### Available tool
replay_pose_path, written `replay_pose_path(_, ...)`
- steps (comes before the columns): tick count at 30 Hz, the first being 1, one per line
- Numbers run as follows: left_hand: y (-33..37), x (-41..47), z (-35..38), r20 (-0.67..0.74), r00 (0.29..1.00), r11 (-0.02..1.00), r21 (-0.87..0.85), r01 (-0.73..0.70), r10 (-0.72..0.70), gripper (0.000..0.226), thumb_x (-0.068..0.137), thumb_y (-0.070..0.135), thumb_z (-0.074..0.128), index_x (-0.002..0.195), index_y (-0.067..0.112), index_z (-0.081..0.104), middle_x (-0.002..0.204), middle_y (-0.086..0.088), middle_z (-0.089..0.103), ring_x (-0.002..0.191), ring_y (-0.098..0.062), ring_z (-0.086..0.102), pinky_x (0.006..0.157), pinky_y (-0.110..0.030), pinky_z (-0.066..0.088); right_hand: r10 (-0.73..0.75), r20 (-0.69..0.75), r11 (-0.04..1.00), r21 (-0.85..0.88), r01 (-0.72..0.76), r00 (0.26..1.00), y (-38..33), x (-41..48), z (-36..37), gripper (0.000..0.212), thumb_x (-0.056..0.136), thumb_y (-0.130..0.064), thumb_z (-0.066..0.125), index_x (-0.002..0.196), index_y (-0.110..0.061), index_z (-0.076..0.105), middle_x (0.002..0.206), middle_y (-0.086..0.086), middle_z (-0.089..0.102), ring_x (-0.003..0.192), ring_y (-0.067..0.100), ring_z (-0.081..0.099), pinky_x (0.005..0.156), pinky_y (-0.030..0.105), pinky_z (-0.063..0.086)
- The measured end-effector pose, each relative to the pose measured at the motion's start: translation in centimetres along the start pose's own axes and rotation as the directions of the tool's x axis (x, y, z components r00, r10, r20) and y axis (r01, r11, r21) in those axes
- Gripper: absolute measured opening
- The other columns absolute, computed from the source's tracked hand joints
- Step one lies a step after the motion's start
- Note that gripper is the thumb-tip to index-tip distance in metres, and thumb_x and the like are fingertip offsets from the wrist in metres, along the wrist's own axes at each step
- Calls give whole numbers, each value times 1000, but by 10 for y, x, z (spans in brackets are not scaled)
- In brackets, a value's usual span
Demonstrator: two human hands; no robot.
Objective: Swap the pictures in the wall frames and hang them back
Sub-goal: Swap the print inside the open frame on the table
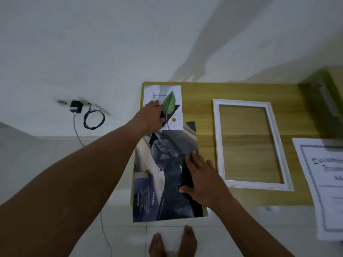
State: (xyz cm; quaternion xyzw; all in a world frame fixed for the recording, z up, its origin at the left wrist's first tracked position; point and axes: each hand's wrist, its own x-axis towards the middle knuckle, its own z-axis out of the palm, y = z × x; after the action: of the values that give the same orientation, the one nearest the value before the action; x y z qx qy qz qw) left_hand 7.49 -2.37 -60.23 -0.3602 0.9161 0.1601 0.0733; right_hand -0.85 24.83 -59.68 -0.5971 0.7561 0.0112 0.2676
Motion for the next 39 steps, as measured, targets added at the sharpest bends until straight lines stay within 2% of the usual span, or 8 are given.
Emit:
replay_pose_path(11,4,-1,-3,-14,999,998,-45,46,-47,58,91,32,52,146,20,36,158,-8,23,140,-31,33,108,-44,38,30,-17,1000,2,-30,999,-13,-22,5,98,83,-60,64,155,-19,12,165,8,2,152,27,-1,123,47,5)
replay_pose_path(20,11,2,-2,-36,997,995,-75,67,-70,58,93,31,51,148,19,35,159,-6,21,141,-29,31,109,-40,32,28,-79,999,-13,-29,996,-13,-25,14,95,80,-63,65,152,-18,22,161,7,13,150,27,10,122,47,14)
replay_pose_path(25,15,-12,-6,-112,990,983,-173,66,-86,49,90,36,41,133,14,51,141,-11,41,133,-34,38,102,-43,39,53,-104,998,30,-50,993,-13,-24,12,92,80,-65,63,151,-20,24,161,6,15,149,27,13,121,45,18)
replay_pose_path(29,22,-71,5,-280,901,890,-409,201,-332,45,92,28,55,135,16,49,140,-9,47,130,-27,45,102,-41,43,163,-228,980,149,-131,960,-17,-21,15,80,82,-62,64,144,-22,34,151,6,31,141,28,31,116,43,33)
replay_pose_path(31,23,-106,18,-208,863,805,-508,306,-460,37,85,32,61,119,18,56,117,-7,61,108,-26,61,88,-39,53,218,-257,970,168,-178,942,-21,-19,16,76,82,-60,65,141,-22,36,145,6,38,135,28,37,112,42,38)
replay_pose_path(33,22,-134,30,-76,848,730,-553,402,-525,38,82,35,68,112,14,58,105,-5,64,96,-25,63,79,-32,51,244,-253,962,187,-200,936,-24,-17,16,76,81,-58,67,141,-22,36,144,5,41,134,26,39,111,43,39)
replay_pose_path(36,13,-163,45,-1,830,700,-537,470,-558,56,80,28,74,128,5,56,122,-14,64,109,-31,62,91,-34,47,253,-234,957,203,-207,939,-28,-17,15,79,80,-54,71,143,-22,34,147,2,41,136,26,38,111,45,38)
replay_pose_path(39,8,-178,46,1,808,616,-646,451,-590,58,76,18,78,129,9,57,117,-14,68,103,-29,65,93,-42,52,274,-211,946,236,-223,938,-32,-17,15,80,80,-50,74,144,-23,34,150,1,39,137,26,37,111,46,37)
